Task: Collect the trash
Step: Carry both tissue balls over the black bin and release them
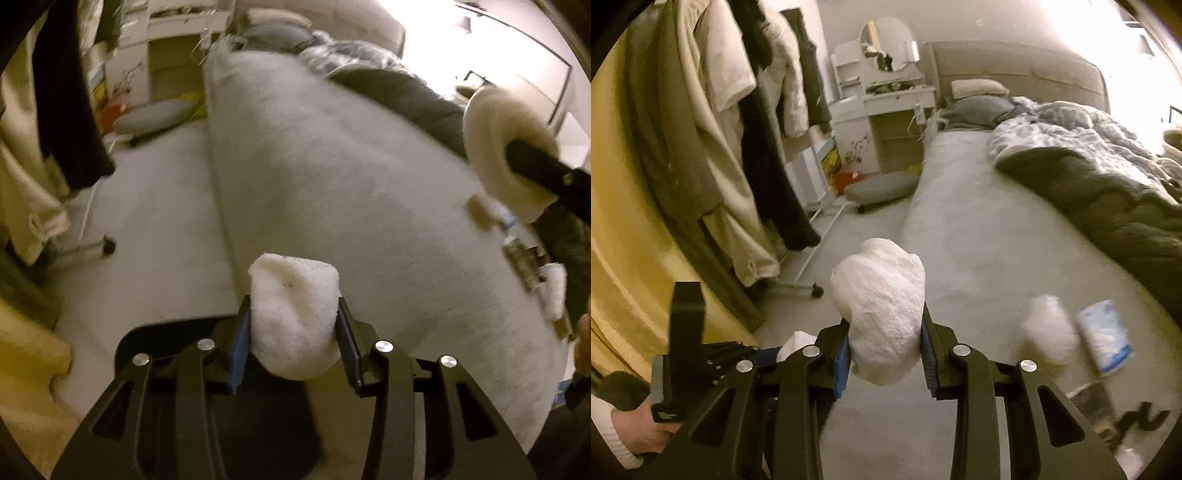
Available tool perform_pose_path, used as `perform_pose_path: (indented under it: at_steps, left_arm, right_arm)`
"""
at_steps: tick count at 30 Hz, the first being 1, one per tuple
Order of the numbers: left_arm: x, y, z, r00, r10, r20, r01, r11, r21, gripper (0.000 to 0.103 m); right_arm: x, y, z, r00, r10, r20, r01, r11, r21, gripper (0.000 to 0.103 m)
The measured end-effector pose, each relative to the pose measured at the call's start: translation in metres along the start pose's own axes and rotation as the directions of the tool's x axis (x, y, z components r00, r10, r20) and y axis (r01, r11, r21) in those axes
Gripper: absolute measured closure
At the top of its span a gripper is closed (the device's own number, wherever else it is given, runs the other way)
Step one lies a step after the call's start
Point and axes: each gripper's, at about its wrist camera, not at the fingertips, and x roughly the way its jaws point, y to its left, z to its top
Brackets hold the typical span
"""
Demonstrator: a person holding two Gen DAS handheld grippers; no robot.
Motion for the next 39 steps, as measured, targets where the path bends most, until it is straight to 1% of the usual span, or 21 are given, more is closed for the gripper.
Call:
perform_pose_path:
  at_steps: [4,6,11,14,17,19,21,22,24,26,29,33,34,36,39]
  left_arm:
    - [0.01,0.022,-0.013,0.997,0.041,-0.059,-0.043,0.999,-0.022,0.057]
    - [0.019,0.031,-0.023,0.991,0.061,-0.119,-0.065,0.998,-0.024,0.057]
    - [0.033,0.051,-0.045,0.976,0.087,-0.197,-0.098,0.994,-0.042,0.057]
    - [0.039,0.059,-0.056,0.966,0.076,-0.248,-0.094,0.994,-0.062,0.056]
    - [0.046,0.068,-0.067,0.951,0.082,-0.297,-0.104,0.993,-0.06,0.056]
    - [0.047,0.075,-0.073,0.943,0.075,-0.324,-0.104,0.992,-0.071,0.054]
    - [0.044,0.078,-0.078,0.94,0.063,-0.335,-0.096,0.992,-0.083,0.049]
    - [0.041,0.08,-0.079,0.942,0.056,-0.332,-0.089,0.993,-0.084,0.048]
    - [0.034,0.08,-0.078,0.948,0.048,-0.316,-0.076,0.994,-0.078,0.038]
    - [0.028,0.083,-0.079,0.954,0.046,-0.295,-0.071,0.995,-0.075,0.033]
    - [0.014,0.09,-0.074,0.963,0.048,-0.266,-0.074,0.993,-0.088,0.033]
    - [-0.012,0.102,-0.062,0.978,0.057,-0.202,-0.081,0.99,-0.116,0.033]
    - [-0.025,0.105,-0.058,0.984,0.066,-0.167,-0.087,0.989,-0.12,0.033]
    - [-0.042,0.108,-0.051,0.99,0.085,-0.112,-0.099,0.988,-0.123,0.035]
    - [-0.065,0.113,-0.044,0.995,0.093,-0.042,-0.098,0.986,-0.137,0.037]
  right_arm:
    - [0.022,0.026,-0.003,0.998,0.041,-0.042,-0.041,0.999,-0.011,0.071]
    - [0.03,0.035,-0.006,0.996,0.061,-0.059,-0.061,0.998,0.0,0.071]
    - [0.056,0.057,-0.013,0.987,0.106,-0.117,-0.101,0.994,0.049,0.07]
    - [0.069,0.069,-0.016,0.982,0.111,-0.151,-0.106,0.993,0.044,0.071]
    - [0.078,0.076,-0.018,0.978,0.115,-0.176,-0.109,0.993,0.045,0.071]
    - [0.086,0.079,-0.02,0.975,0.112,-0.194,-0.104,0.993,0.047,0.07]
    - [0.093,0.081,-0.022,0.97,0.112,-0.215,-0.103,0.993,0.053,0.071]
    - [0.096,0.083,-0.023,0.968,0.111,-0.223,-0.102,0.993,0.053,0.07]
    - [0.104,0.086,-0.027,0.964,0.108,-0.244,-0.099,0.994,0.05,0.071]
    - [0.109,0.09,-0.029,0.96,0.103,-0.26,-0.095,0.994,0.045,0.071]
    - [0.122,0.096,-0.036,0.951,0.101,-0.291,-0.095,0.995,0.037,0.071]
    - [0.14,0.103,-0.049,0.938,0.096,-0.333,-0.094,0.995,0.025,0.071]
    - [0.144,0.104,-0.051,0.935,0.094,-0.342,-0.093,0.995,0.022,0.071]
    - [0.152,0.108,-0.056,0.928,0.092,-0.36,-0.093,0.996,0.017,0.071]
    - [0.162,0.113,-0.062,0.92,0.092,-0.382,-0.092,0.996,0.018,0.071]
